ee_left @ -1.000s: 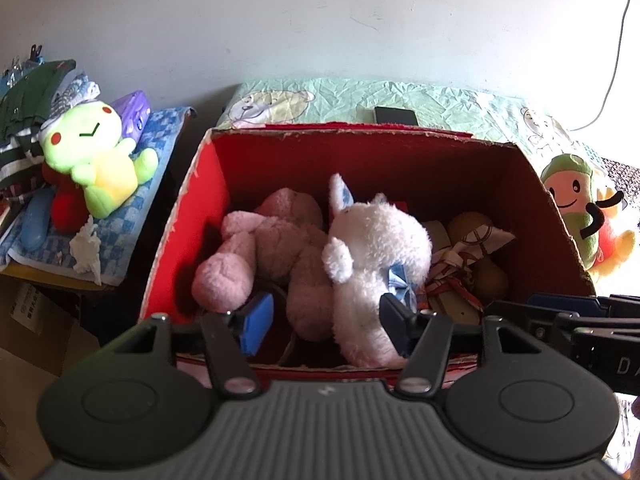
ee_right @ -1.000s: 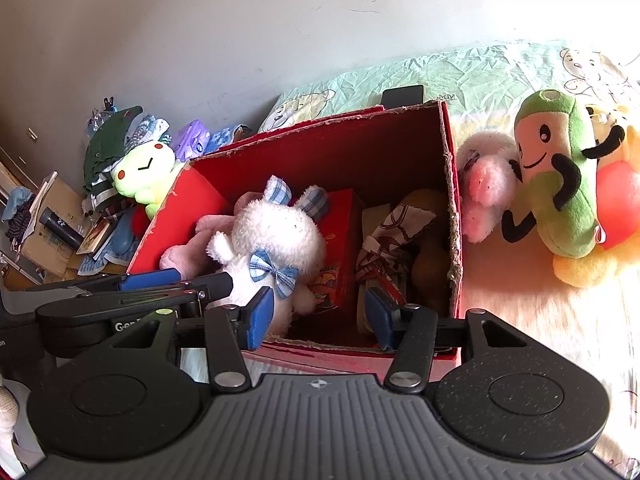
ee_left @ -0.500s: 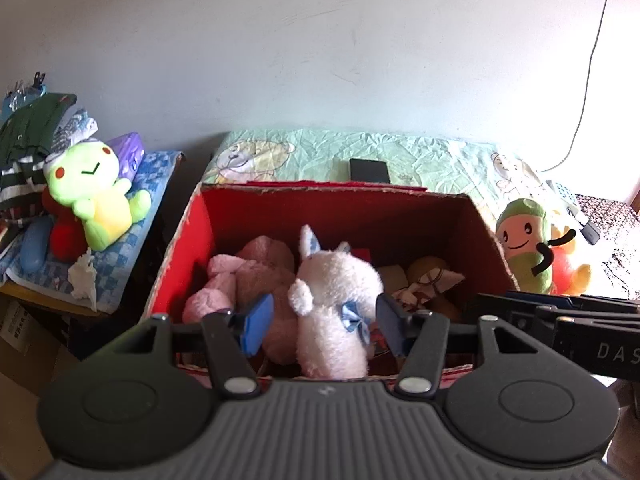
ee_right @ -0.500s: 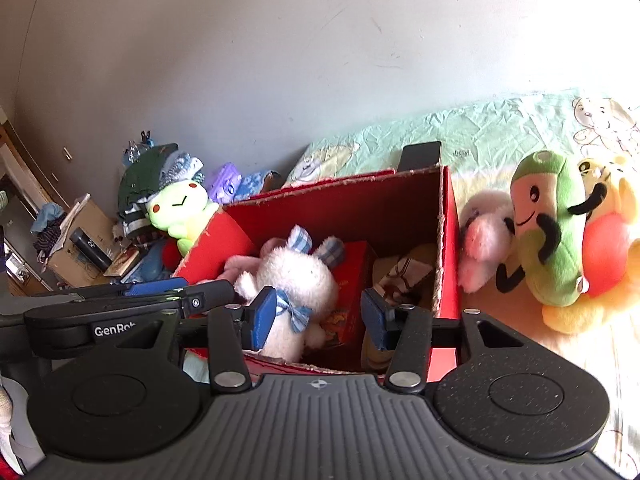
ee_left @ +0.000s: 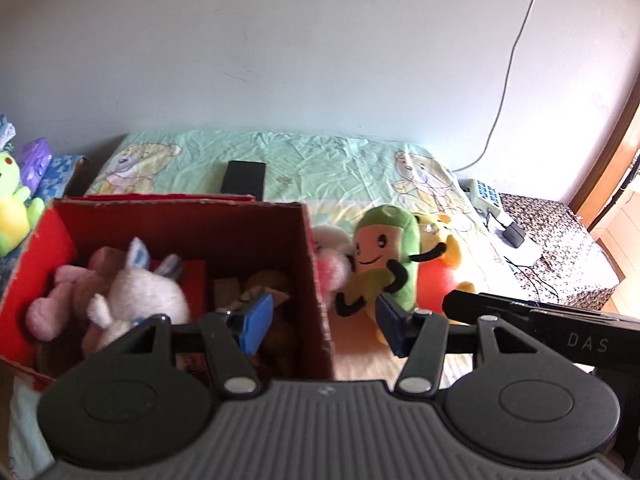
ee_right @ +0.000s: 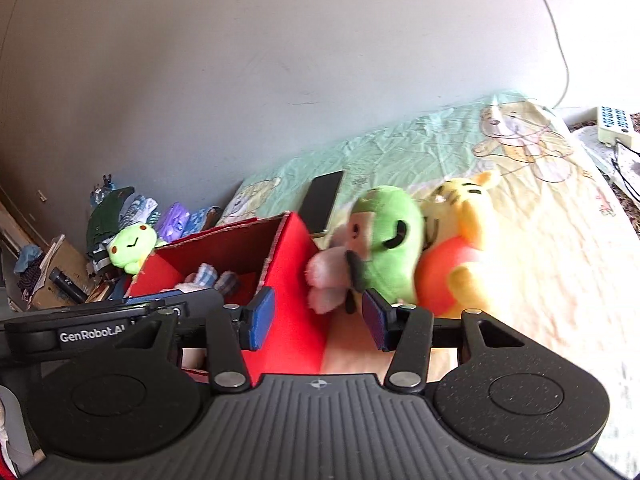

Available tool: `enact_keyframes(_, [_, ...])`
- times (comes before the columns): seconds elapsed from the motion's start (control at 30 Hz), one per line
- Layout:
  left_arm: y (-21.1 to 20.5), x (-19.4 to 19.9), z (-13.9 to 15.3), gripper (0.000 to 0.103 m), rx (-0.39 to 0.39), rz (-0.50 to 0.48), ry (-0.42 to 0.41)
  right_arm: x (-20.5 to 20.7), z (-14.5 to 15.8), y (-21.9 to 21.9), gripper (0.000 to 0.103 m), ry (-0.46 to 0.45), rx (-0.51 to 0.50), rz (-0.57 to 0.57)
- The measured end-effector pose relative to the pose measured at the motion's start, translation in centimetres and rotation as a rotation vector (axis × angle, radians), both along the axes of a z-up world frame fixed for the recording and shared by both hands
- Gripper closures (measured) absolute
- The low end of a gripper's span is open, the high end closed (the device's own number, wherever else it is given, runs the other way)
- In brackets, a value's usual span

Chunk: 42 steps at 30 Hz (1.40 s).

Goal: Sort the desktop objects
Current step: 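Move the right tool out of the box toward the green plush, then grasp the green-and-white plush with the right tool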

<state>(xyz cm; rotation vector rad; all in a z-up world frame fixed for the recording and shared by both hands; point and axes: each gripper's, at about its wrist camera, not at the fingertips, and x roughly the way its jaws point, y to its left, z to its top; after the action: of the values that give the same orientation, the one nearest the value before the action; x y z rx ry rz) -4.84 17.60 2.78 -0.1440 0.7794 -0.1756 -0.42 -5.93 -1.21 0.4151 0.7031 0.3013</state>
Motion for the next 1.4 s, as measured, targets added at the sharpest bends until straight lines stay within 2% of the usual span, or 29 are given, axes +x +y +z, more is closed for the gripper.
enact_keyframes(0.07, [-1.6,0.5,-0.4,0.037,-0.02,-0.02,0.01,0.1,-0.5,-2.1,0.052,0.02,0.002,-0.026])
enact_keyframes(0.2, [-4.8,1.6,-1.3,0.034,-0.031,-0.046,0.001,0.5,-1.0,-5.2,0.051,0.043,-0.002,-0.047])
enact_keyframes(0.27, [-5.9,2.5,-2.1,0.033,-0.04,-0.043,0.003,1.0,-1.0,-6.5,0.045,0.052,0.015,-0.052])
enact_keyframes(0.4, [-7.5,4.0,-4.0,0.033,-0.043,-0.034,0.04,2.3,-0.6,-8.0,0.044,0.061,0.037,-0.029])
enact_keyframes(0.63, [-8.6,5.9,-6.3,0.03,-0.051,0.006,0.044,5.5,-0.4,-7.4,0.041,0.053,0.064,0.057])
enact_keyframes(0.77, [-9.2,6.8,-7.1,0.029,-0.007,0.008,0.043,8.0,-1.2,-6.8,0.04,0.094,0.102,0.107])
enact_keyframes(0.87, [-9.3,7.4,-7.8,0.029,0.004,0.006,0.052,9.6,-1.8,-5.8,0.039,0.112,0.095,0.161])
enact_keyframes(1.03, [-9.6,8.2,-8.9,0.03,0.002,-0.019,0.06,12.2,-3.7,-4.5,0.035,0.157,0.074,0.227])
enact_keyframes(1.27, [-10.6,9.2,-9.7,0.03,0.055,-0.047,0.052,14.5,-6.7,-4.3,0.031,0.244,0.081,0.254])
enact_keyframes(1.33, [-10.7,9.6,-10.1,0.031,0.06,-0.051,0.06,14.7,-7.3,-4.6,0.032,0.255,0.113,0.257])
enact_keyframes(1.4, [-10.6,9.8,-10.3,0.03,0.053,-0.052,0.068,14.9,-7.9,-5.1,0.038,0.276,0.166,0.265])
